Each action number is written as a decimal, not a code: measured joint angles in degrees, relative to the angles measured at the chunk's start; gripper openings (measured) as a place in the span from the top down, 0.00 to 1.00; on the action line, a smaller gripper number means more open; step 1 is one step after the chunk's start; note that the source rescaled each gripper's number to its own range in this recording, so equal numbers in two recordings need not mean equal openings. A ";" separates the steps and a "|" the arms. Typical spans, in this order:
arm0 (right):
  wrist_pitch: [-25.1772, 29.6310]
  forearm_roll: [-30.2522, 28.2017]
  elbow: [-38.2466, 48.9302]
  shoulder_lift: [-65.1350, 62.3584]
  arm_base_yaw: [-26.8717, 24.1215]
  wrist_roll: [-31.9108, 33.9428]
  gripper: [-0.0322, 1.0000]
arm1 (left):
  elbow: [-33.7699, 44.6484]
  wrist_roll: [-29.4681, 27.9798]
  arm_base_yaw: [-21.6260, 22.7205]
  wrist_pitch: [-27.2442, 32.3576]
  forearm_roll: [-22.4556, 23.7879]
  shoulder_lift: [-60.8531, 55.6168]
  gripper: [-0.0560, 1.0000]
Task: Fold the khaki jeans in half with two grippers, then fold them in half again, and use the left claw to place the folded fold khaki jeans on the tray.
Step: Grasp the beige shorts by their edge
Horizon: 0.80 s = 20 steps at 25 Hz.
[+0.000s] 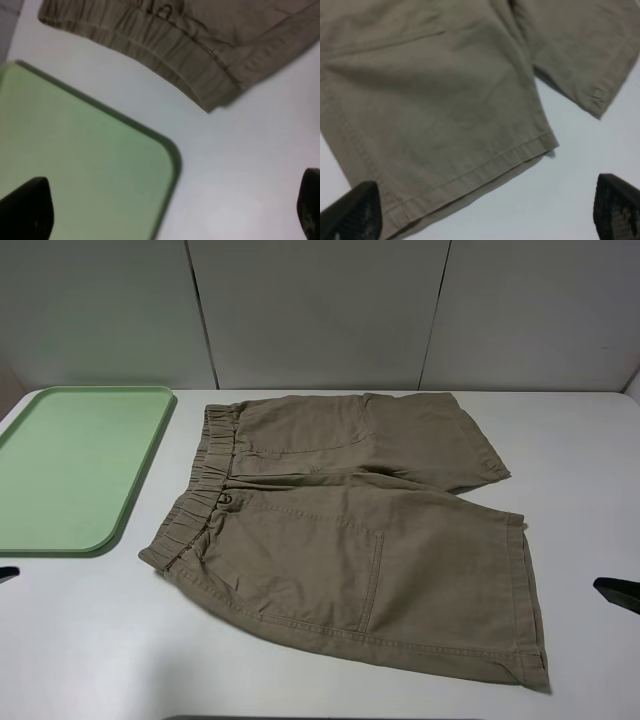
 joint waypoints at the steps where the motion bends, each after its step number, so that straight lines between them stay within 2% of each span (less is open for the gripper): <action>1: 0.00 -0.60 0.00 0.91 1.25 -0.05 0.07 | 0.00 0.00 -0.42 -1.70 1.26 2.11 0.02; 6: 0.58 -1.78 0.00 5.67 4.59 -0.15 0.07 | 0.00 1.09 -1.15 -10.51 7.39 13.89 0.03; 12: 0.77 -5.55 1.52 12.46 4.93 -1.54 0.07 | 0.00 4.22 -1.22 -14.16 10.89 27.01 0.03; 15: -2.44 -7.73 5.63 15.05 4.93 -4.35 0.07 | 0.00 4.80 -1.22 -15.36 10.86 29.97 0.03; 20: -13.34 -8.46 12.65 14.72 4.93 -12.06 0.07 | 1.63 5.32 -1.22 -15.80 10.86 30.54 0.04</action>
